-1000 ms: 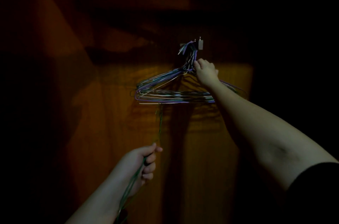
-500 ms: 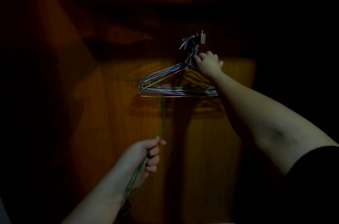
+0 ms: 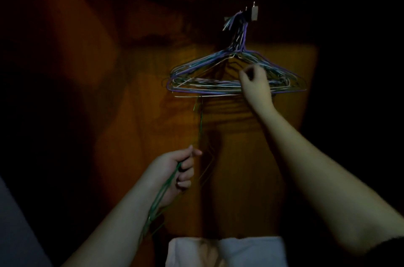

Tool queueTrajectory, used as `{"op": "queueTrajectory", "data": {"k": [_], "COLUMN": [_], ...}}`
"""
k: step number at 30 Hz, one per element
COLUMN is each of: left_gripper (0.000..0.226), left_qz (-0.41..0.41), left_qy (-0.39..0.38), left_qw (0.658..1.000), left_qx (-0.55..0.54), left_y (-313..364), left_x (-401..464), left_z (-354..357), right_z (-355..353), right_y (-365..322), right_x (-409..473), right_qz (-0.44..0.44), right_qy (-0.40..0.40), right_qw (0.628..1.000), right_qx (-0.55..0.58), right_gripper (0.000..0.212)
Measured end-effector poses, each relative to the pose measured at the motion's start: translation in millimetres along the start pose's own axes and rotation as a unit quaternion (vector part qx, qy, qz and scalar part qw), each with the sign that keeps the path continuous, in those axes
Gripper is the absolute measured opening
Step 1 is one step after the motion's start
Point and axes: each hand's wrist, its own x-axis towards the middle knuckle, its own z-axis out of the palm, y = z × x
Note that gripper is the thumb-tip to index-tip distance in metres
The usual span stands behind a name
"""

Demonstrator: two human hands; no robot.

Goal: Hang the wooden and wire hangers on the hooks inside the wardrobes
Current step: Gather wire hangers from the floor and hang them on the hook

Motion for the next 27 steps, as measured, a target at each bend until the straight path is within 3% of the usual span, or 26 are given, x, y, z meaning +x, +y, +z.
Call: {"op": "queueTrajectory", "data": {"k": [4,9,17,21,27], "left_gripper": [0.024,0.023,0.028,0.03,0.03], "left_qz": [0.0,0.005,-0.014,-0.016,0.01], "left_qy": [-0.013,-0.055,-0.093,-0.094,-0.073], "left_qw": [1.0,0.997,0.994,0.994,0.993], "left_qx": [0.021,0.046,0.053,0.052,0.094], "left_y": [-6.5,-16.3,-26.0,-27.9,-31.1], "left_x": [1.2,-1.5,0.8,2.1,6.2], "left_z": [-3.7,-5.9,-3.8,-2.1,-1.5], "right_z": [20.0,30.4,26.7,21.2,14.8], "right_y": [19.9,35.3,41.3,38.7,39.1], "right_x": [-89.5,-150.2,-167.2,-165.3,-159.2], "right_qz": [0.039,0.064,0.066,0.071,0.077], "right_qy": [-0.08,-0.189,-0.217,-0.211,-0.214], "right_qw": [0.994,0.976,0.972,0.968,0.969], "right_qx": [0.07,0.091,0.069,0.118,0.095], "right_gripper": [0.003,0.008,0.013,0.021,0.023]}}
